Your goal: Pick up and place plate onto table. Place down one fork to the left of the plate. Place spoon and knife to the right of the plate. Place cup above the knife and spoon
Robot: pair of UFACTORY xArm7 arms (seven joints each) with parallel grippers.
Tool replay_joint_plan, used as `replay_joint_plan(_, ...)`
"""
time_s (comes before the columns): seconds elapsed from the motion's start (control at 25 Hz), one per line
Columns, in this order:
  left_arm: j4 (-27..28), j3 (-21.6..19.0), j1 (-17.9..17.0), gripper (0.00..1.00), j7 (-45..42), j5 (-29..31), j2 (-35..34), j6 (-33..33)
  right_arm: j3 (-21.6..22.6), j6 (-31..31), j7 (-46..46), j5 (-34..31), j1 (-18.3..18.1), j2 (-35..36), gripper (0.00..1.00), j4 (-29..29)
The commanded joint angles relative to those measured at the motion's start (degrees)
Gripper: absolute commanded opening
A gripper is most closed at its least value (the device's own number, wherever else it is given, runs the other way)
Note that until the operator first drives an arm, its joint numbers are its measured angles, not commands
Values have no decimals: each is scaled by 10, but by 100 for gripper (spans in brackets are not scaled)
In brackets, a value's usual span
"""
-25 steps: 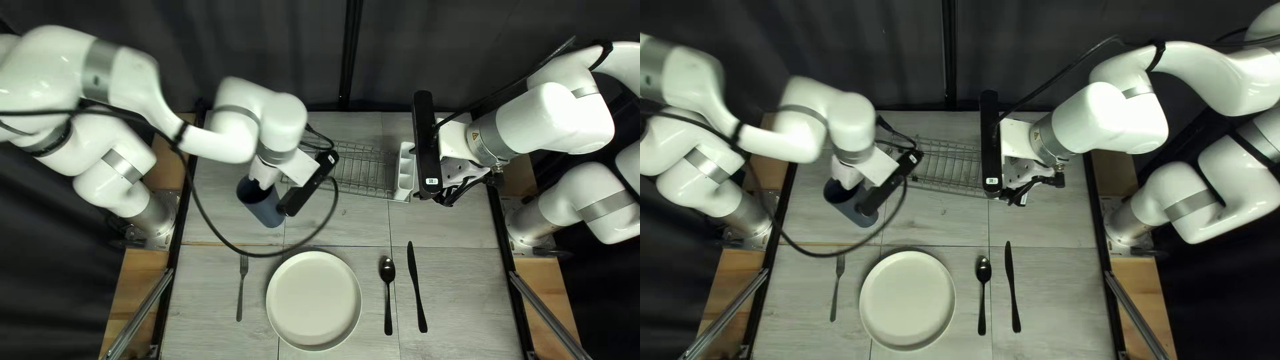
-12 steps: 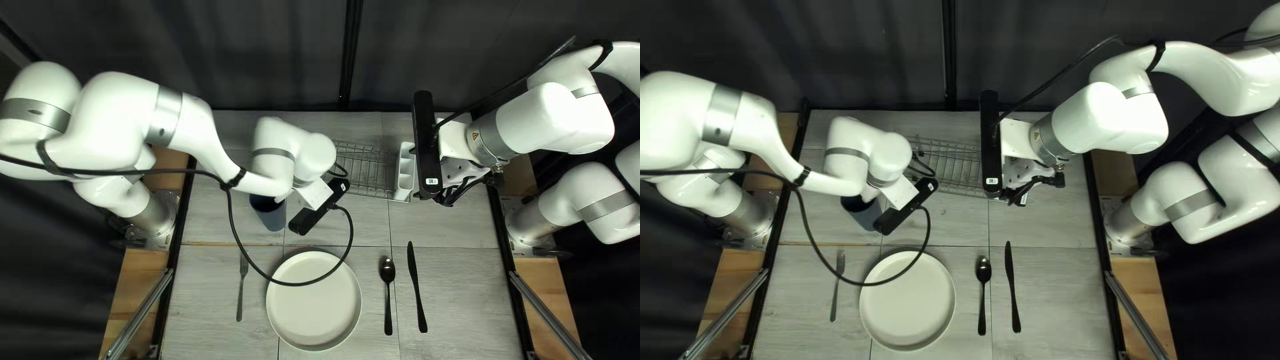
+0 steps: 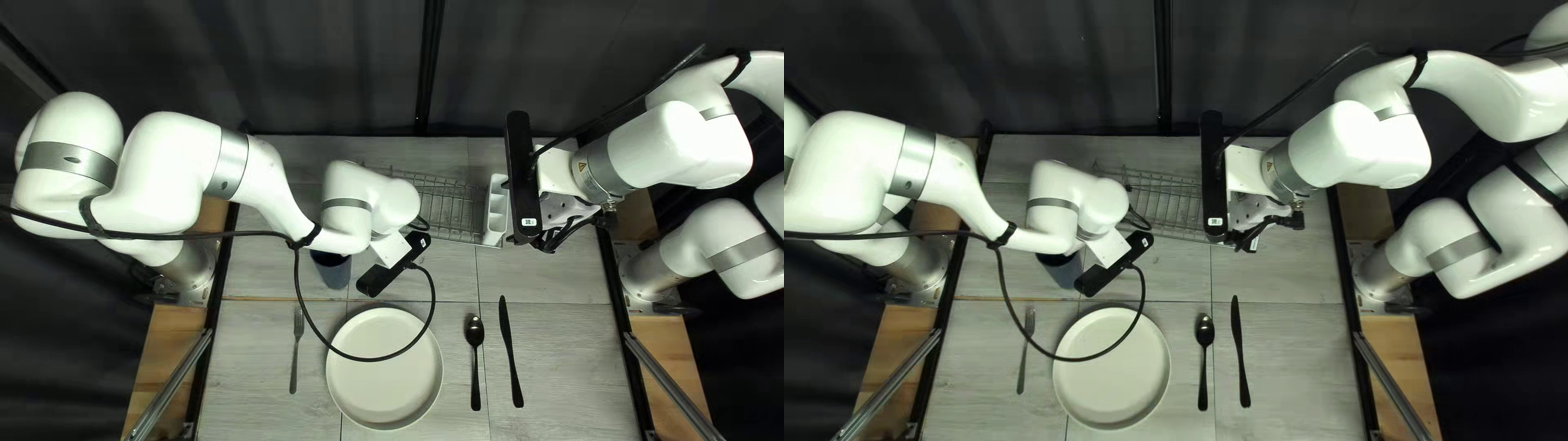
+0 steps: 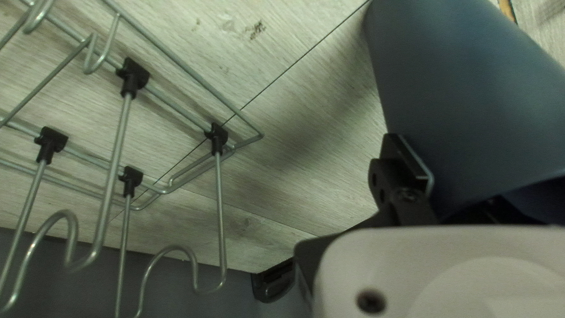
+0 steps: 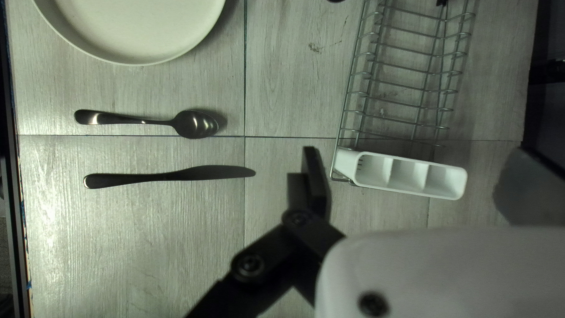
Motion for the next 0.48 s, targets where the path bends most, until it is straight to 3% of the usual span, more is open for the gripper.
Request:
replay_joint_plan(0.04, -2, 0, 0, 15, 0, -2, 0, -3, 0, 0, 0, 0, 0, 0, 100, 0)
replay_joint_plan(0.08, -2, 0, 1, 87, -1, -3, 0, -6, 0, 0, 0, 0, 0, 0, 100, 0)
replay_joint_plan(0.12, -2, 0, 1, 100, -2, -4, 0, -7, 0, 0, 0, 0, 0, 0, 100, 0)
replay_joint_plan(0.32, -5, 3, -7, 100, -29, 8, -39, 7, 0, 0, 0, 0, 0, 0, 100, 0)
replay_joint_plan(0.48, -19, -15, -6, 100, -140, 75, -196, 89, 0, 0, 0, 0, 0, 0, 100, 0)
